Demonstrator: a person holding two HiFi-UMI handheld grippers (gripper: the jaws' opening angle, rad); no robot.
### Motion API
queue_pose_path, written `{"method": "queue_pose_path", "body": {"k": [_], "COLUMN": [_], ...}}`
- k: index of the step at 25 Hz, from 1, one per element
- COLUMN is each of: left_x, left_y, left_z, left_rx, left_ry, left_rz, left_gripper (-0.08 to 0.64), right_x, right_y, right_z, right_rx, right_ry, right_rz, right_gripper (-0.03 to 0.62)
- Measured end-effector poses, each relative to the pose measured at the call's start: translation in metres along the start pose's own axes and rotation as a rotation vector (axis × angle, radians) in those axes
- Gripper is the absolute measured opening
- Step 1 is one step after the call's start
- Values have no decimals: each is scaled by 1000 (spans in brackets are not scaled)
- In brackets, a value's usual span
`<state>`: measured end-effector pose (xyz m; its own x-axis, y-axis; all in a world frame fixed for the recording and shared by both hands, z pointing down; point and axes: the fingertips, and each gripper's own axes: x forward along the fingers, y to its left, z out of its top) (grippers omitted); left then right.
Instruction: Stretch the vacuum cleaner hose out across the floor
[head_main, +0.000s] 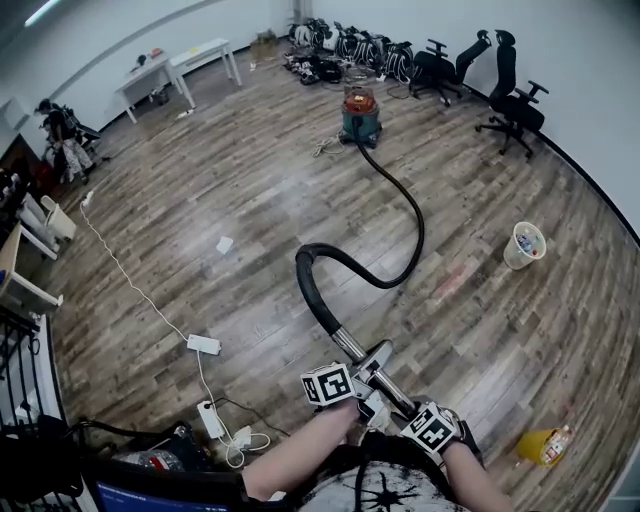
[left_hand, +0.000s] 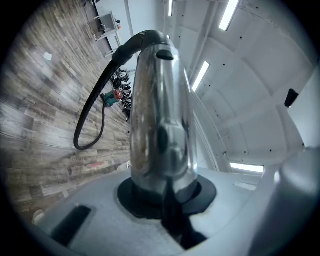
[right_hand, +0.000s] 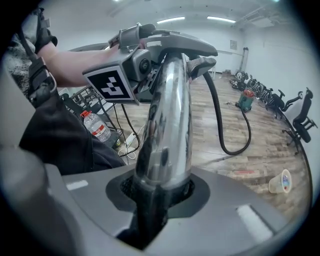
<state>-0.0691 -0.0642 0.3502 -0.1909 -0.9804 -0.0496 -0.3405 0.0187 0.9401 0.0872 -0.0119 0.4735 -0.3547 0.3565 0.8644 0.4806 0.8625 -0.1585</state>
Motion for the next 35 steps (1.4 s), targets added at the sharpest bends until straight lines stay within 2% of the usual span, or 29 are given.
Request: {"method": "queue_pose_path", "body": {"k": [6, 12, 16, 25, 29, 35], "left_x": [-44, -77, -89, -109, -111, -106], "left_y": [-9, -27, -41, -64, -73, -91], "left_z": [-3, -23, -34, -61, -85, -149], "left_rx": [10, 35, 45, 61, 69, 63], "left_ry": [10, 61, 87, 105, 100, 85], "left_rz": [-23, -62, -99, -110, -103, -74], "left_gripper": [52, 54, 54, 54, 55, 55], "right_x": [10, 10, 5, -9, -18, -47], "right_y": [42, 83, 100, 131, 140, 154], "right_z": [7, 3, -1, -19, -41, -102], "right_rx": [-3, 24, 38, 32, 21, 1], "right_ry": [-1, -30, -37, -38, -41, -32], "right_rz": [-33, -66, -93, -116, -111, -111], "right_gripper": [98, 98, 98, 101, 101, 104]}}
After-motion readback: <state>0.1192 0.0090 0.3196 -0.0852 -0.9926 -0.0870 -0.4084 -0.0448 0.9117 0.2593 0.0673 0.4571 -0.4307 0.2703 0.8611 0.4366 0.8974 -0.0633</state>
